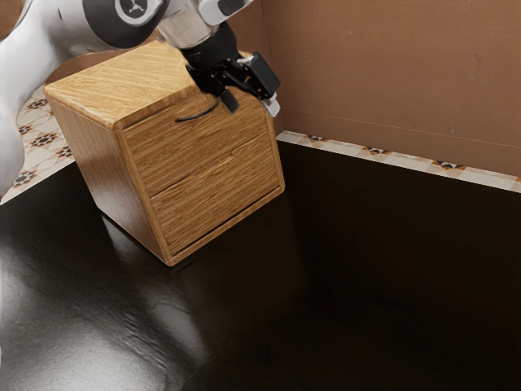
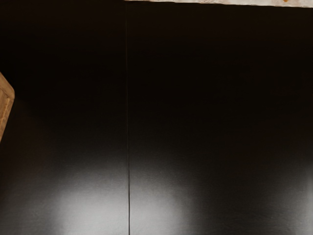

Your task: Pull the drawer handle with one arm to open the drawer

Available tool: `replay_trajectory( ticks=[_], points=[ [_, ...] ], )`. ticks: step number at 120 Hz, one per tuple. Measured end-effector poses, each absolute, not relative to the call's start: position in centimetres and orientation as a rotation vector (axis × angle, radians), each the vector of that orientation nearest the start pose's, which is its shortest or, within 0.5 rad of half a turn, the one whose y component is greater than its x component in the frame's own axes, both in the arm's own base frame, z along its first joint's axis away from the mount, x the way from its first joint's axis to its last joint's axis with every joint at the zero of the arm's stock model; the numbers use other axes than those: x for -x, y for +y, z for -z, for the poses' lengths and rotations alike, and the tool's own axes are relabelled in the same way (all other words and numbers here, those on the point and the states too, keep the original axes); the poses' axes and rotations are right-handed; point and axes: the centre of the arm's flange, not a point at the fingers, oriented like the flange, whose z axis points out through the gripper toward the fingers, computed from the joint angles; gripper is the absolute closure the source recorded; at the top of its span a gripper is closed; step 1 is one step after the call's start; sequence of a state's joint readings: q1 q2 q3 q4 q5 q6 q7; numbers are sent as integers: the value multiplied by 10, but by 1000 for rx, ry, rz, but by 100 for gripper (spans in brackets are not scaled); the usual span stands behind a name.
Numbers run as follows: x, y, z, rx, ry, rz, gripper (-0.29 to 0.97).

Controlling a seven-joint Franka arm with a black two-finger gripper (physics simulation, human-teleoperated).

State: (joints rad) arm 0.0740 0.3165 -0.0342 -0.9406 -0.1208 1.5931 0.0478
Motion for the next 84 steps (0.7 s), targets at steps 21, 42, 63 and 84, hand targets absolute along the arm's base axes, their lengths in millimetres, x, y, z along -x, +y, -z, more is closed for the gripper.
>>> replay_trajectory(
  ticks=[21, 42, 63, 84],
  points=[
    [-671, 8, -705, 3193, 114, 649, 2],
    [-680, 6, -709, 3156, 171, 760, 9],
    [-682, 26, -716, 3014, 183, 803, 14],
    [-669, 61, -735, 2841, 134, 778, 19]
  ],
)
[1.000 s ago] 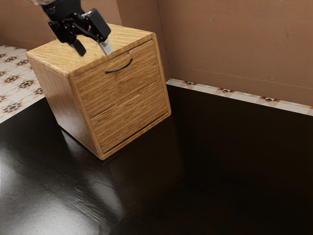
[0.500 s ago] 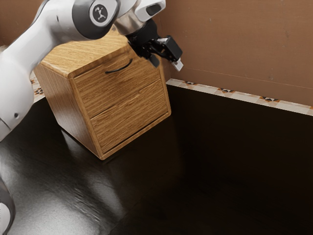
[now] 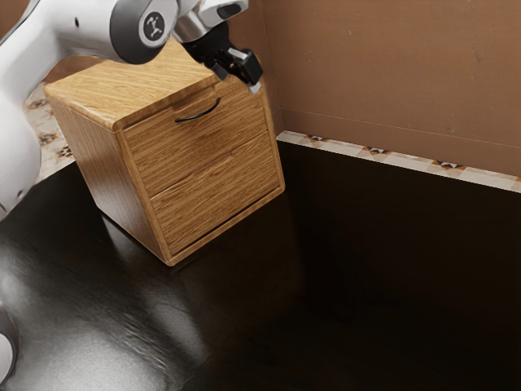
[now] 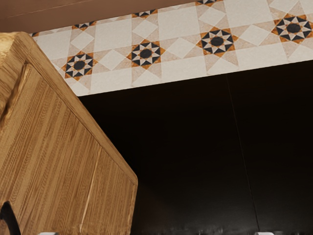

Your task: Pull the drawer handle with one arm to open the drawer

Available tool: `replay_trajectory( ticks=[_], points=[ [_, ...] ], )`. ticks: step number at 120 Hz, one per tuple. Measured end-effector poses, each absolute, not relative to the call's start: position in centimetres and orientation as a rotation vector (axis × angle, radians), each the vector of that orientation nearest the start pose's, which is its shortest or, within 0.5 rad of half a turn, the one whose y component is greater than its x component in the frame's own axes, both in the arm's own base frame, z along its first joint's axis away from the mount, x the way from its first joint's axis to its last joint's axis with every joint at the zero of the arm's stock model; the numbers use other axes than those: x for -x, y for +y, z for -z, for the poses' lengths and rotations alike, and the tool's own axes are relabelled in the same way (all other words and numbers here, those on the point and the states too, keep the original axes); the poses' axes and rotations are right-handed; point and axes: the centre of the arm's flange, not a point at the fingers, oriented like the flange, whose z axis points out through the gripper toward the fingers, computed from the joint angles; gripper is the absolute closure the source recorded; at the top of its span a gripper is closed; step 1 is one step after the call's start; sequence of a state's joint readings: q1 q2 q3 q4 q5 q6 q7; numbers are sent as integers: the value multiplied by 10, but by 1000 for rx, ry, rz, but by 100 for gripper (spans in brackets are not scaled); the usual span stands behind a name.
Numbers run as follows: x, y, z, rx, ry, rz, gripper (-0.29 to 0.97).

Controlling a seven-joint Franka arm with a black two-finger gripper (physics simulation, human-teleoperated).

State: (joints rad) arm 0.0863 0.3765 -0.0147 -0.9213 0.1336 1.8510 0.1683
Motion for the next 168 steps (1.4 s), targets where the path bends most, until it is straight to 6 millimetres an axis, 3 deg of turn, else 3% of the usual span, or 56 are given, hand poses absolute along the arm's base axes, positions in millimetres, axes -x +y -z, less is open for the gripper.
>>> replay_trajectory(
  ticks=[11, 29, 62, 105, 145, 168],
  points=[
    [-664, 75, -735, 2794, 110, 731, 26],
    [-663, 82, -728, 2753, 106, 670, 39],
    [-665, 90, -705, 2719, 92, 555, 49],
    [-678, 90, -694, 2675, 96, 584, 49],
    [-680, 99, -689, 2645, 76, 583, 48],
    [-682, 107, -677, 2647, 58, 549, 48]
  ],
)
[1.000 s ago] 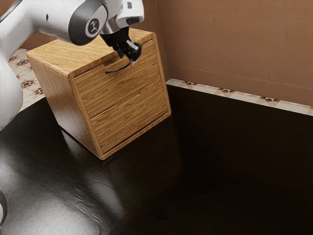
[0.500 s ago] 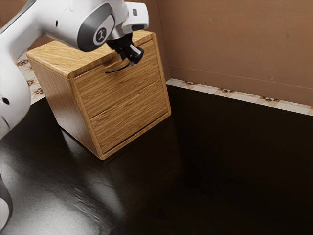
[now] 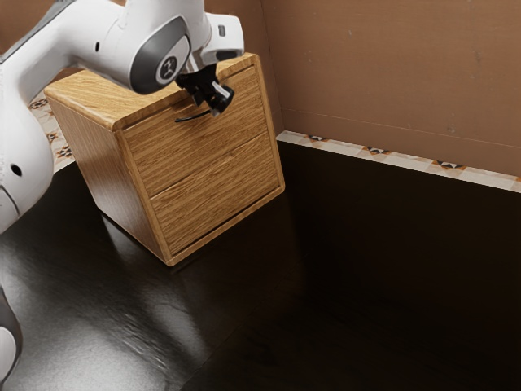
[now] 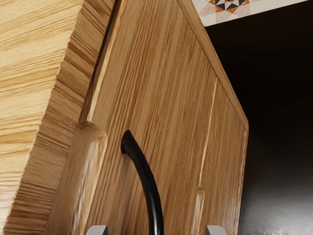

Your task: Pull the drawer handle with one arm to open the drawer

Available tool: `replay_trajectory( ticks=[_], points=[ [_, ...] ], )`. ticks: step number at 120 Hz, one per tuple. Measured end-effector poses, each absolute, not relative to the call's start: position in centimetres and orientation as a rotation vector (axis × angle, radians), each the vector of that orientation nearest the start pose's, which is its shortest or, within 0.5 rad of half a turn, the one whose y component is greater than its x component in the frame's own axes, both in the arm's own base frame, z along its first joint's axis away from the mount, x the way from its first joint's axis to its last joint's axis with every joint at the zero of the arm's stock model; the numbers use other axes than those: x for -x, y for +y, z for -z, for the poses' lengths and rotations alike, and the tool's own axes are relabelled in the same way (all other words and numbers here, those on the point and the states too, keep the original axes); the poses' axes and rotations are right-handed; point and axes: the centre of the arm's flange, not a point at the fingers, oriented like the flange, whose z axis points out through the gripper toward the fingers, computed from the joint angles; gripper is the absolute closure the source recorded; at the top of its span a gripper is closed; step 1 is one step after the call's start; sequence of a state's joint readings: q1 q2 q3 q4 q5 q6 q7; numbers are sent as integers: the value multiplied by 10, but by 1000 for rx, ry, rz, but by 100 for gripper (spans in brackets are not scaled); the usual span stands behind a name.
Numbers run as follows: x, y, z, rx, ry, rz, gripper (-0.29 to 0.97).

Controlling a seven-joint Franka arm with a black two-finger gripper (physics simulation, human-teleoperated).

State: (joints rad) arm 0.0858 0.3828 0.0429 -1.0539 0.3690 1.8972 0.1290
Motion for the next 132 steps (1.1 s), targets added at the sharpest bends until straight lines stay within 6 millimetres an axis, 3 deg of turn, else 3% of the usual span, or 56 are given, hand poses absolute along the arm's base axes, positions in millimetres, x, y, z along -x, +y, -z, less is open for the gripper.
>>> replay_trajectory(
  ticks=[47, 69, 132],
  points=[
    [-682, 118, -663, 2651, 27, 511, 61],
    [-680, 116, -666, 2652, 21, 519, 67],
    [-678, 90, -662, 2663, 56, 513, 73]
  ],
)
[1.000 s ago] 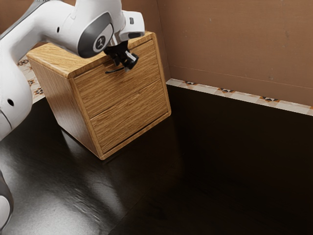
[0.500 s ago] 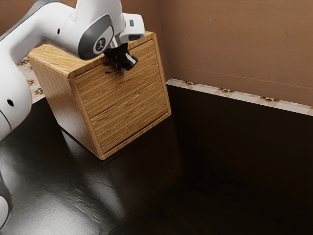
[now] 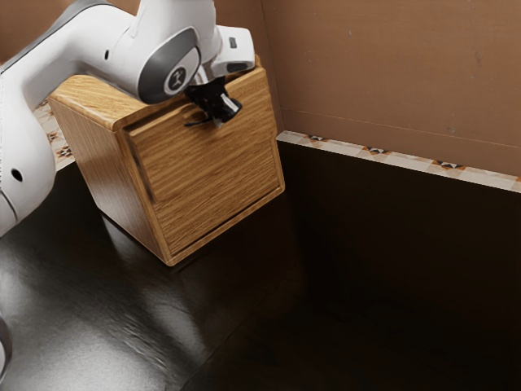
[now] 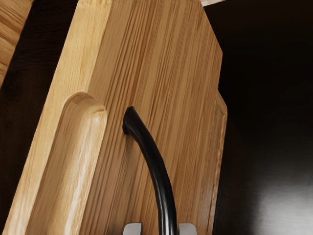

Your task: Pull the drawer handle with one arm to open the drawer

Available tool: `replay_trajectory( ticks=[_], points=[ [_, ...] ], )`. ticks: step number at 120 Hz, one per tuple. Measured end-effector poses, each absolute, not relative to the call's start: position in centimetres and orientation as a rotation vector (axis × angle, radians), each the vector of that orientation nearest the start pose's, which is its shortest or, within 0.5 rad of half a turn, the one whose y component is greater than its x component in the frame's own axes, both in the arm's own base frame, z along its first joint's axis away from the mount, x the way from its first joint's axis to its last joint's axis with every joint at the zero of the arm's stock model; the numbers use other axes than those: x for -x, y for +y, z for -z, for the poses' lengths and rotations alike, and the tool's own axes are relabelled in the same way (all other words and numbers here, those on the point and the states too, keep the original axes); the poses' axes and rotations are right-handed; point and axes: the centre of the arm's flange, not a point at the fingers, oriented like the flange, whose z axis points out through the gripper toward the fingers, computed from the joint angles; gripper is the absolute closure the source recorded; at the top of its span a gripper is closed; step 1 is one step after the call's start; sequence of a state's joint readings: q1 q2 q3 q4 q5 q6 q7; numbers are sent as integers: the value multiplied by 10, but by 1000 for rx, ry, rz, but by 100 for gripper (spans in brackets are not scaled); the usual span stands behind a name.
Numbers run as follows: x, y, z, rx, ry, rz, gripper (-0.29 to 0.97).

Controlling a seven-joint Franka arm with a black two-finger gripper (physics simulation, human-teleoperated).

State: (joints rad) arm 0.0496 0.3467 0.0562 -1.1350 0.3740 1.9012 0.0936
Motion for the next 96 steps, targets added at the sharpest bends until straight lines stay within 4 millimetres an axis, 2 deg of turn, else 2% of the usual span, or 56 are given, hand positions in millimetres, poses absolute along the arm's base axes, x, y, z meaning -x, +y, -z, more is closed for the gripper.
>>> replay_trajectory(
  ticks=[15, 52, 83, 96],
  points=[
    [-676, 73, -664, 2669, 82, 521, 74],
    [-669, 69, -665, 2677, 78, 515, 74],
    [-667, 50, -662, 2689, 105, 515, 74],
    [-664, 41, -666, 2695, 115, 528, 74]
  ],
)
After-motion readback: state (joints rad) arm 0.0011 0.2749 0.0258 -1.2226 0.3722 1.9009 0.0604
